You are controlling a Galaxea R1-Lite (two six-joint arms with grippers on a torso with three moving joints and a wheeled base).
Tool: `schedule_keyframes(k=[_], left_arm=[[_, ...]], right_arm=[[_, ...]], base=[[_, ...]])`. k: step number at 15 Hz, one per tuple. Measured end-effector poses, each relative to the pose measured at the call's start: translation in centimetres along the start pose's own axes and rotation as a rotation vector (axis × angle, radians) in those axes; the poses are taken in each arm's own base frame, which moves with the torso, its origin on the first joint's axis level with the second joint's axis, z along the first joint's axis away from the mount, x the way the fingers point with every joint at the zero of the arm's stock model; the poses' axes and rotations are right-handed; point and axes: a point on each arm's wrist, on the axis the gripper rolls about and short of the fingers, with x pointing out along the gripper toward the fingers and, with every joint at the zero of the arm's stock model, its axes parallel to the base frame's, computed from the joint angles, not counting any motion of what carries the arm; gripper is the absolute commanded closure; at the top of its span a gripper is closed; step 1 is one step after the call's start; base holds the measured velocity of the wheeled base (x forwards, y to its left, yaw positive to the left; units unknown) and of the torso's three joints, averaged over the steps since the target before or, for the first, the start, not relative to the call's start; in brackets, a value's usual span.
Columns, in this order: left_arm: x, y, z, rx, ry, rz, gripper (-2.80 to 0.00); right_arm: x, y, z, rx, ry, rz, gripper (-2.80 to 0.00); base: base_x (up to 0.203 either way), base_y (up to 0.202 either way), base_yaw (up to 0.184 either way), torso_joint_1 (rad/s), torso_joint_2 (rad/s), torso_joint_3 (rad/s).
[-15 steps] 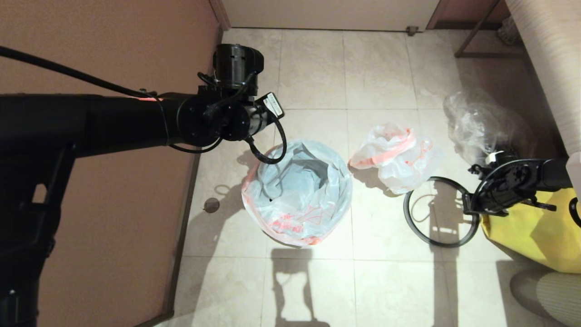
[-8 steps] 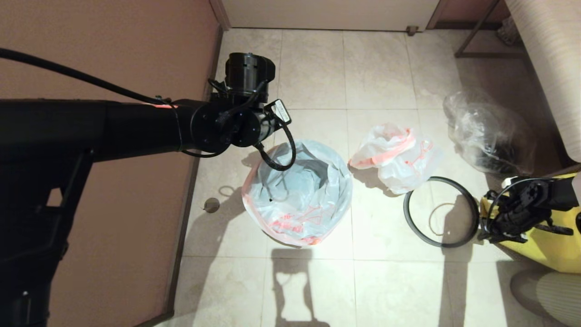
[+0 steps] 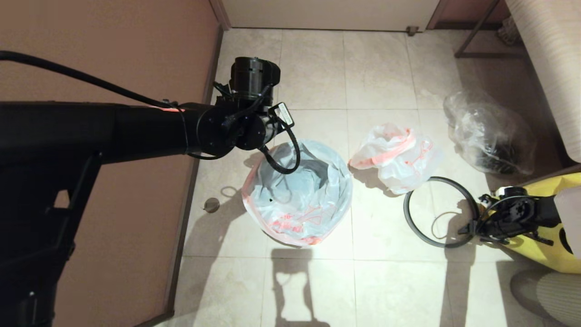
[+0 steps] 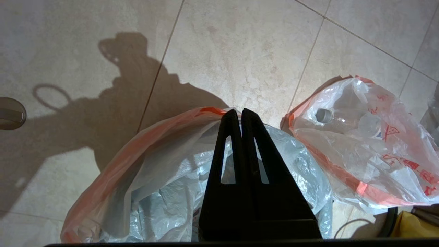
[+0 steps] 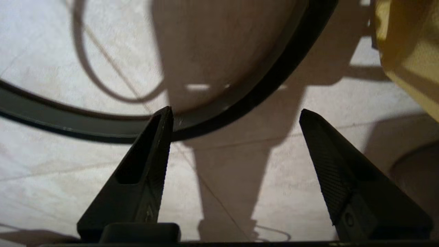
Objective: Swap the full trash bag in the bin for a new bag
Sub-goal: Place the trash can ring on the trash can
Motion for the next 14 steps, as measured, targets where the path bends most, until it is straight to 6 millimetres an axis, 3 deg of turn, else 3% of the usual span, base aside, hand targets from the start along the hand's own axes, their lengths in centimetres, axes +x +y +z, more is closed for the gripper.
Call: schedule_keyframes(k=[1, 2, 3, 9, 11, 14], left_arm=[[0.0, 0.0, -0.1, 0.001, 0.002, 0.001, 0.0], [0.0, -0.1, -0.2, 0.002, 0.003, -0.002, 0.0], [0.1, -0.1, -0.3, 0.003, 0.005, -0.002, 0.0], [0.2, -0.1, -0.5, 0.005, 0.007, 0.0, 0.0], [0.2, -0.2, -0.4, 0.003, 0.005, 0.0, 0.0], [0.1, -0.1, -0.2, 0.0, 0.0, 0.001, 0.0]], right_arm=[[0.7, -0.3, -0.4, 0.014, -0.006, 0.0, -2.8], [1.4, -0.6, -0.8, 0.026, 0.001, 0.0, -1.2], [2.1, -0.8, -1.3, 0.031, 0.004, 0.006, 0.0], [5.2, 0.4, -2.3, 0.023, -0.056, 0.058, 0.0], [4.9, 0.8, -2.3, 0.025, -0.051, 0.059, 0.0], [2.6, 1.1, -2.1, 0.051, -0.037, 0.057, 0.0]], base=[[0.0, 0.0, 0.0, 0.0, 0.0, 0.0], [0.0, 0.0, 0.0, 0.0, 0.0, 0.0], [0.0, 0.0, 0.0, 0.0, 0.0, 0.0], [0.0, 0.0, 0.0, 0.0, 0.0, 0.0], [0.0, 0.0, 0.0, 0.0, 0.0, 0.0], [0.0, 0.0, 0.0, 0.0, 0.0, 0.0]])
